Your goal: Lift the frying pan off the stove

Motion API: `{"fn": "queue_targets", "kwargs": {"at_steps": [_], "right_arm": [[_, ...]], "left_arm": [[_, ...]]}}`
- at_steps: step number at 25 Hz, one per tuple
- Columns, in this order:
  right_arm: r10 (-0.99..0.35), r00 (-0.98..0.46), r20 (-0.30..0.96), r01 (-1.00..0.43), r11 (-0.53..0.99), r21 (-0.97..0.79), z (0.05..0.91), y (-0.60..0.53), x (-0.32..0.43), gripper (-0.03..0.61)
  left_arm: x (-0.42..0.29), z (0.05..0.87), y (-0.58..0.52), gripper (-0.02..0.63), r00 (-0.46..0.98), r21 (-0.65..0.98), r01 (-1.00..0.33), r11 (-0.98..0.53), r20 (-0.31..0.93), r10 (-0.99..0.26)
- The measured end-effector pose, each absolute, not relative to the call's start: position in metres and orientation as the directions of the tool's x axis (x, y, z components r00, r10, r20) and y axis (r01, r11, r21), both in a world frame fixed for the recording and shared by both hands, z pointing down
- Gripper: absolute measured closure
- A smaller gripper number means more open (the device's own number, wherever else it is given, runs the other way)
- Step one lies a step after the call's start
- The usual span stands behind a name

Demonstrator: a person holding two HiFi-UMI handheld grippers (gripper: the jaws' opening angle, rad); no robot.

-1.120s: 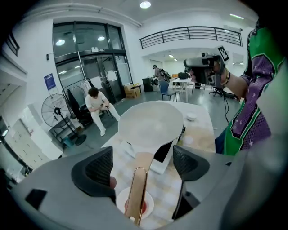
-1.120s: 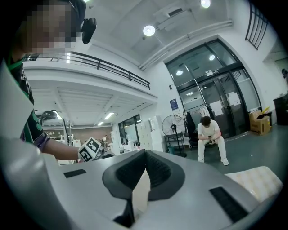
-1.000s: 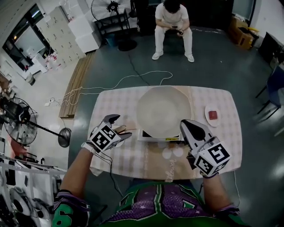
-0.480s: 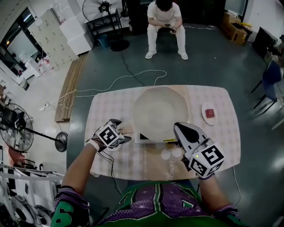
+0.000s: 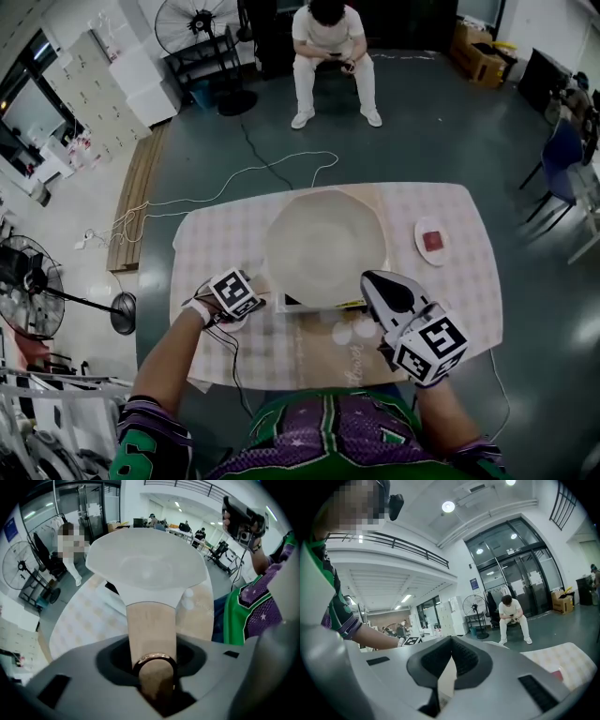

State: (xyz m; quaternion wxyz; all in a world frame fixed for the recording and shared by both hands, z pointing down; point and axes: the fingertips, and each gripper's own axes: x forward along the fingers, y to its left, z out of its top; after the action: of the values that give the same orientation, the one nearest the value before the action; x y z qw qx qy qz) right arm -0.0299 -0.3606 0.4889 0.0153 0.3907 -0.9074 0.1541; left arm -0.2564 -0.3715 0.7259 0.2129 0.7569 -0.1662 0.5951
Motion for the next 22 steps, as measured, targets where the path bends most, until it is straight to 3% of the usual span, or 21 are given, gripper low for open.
{"fn": "queue_targets", "kwargs": {"at_steps": [1, 2, 6, 14, 19, 22], "right_arm": [[-0.706, -0.692, 0.148, -0.715, 0.644, -0.272, 0.49, -0.36, -0.029, 0.571], [-0.708, -0.691, 0.147, -0.716, 0.642, -0.274, 0.49, -0.359, -0.028, 0.571], [-0.705, -0.694, 0.147, -0.714, 0.647, -0.268, 0.487, -0.358, -0.029, 0.571], [-0.712, -0.687, 0.143, -0.719, 0.64, -0.271, 0.484, -0.359, -0.02, 0.571], [-0.712, -0.689, 0.136, -0.717, 0.641, -0.274, 0.476, -0.359, -0.007, 0.571], [-0.711, -0.689, 0.138, -0.716, 0.641, -0.276, 0.468, -0.359, 0.007, 0.571]], "left_arm": [[-0.259, 0.729, -0.369, 0.482, 0.21, 0.12, -0.502, -0.857, 0.978, 0.014], [-0.261, 0.73, -0.368, 0.505, 0.19, 0.121, -0.506, -0.854, 0.981, 0.026], [-0.261, 0.726, -0.367, 0.512, 0.177, 0.129, -0.522, -0.843, 0.983, 0.04], [-0.253, 0.725, -0.357, 0.512, 0.193, 0.073, -0.571, -0.818, 0.98, -0.047], [-0.29, 0.715, -0.319, 0.512, -0.051, -0.087, -0.671, -0.737, 0.996, -0.071], [-0.264, 0.71, -0.289, 0.511, 0.041, -0.027, -0.731, -0.682, 0.996, -0.084]]}}
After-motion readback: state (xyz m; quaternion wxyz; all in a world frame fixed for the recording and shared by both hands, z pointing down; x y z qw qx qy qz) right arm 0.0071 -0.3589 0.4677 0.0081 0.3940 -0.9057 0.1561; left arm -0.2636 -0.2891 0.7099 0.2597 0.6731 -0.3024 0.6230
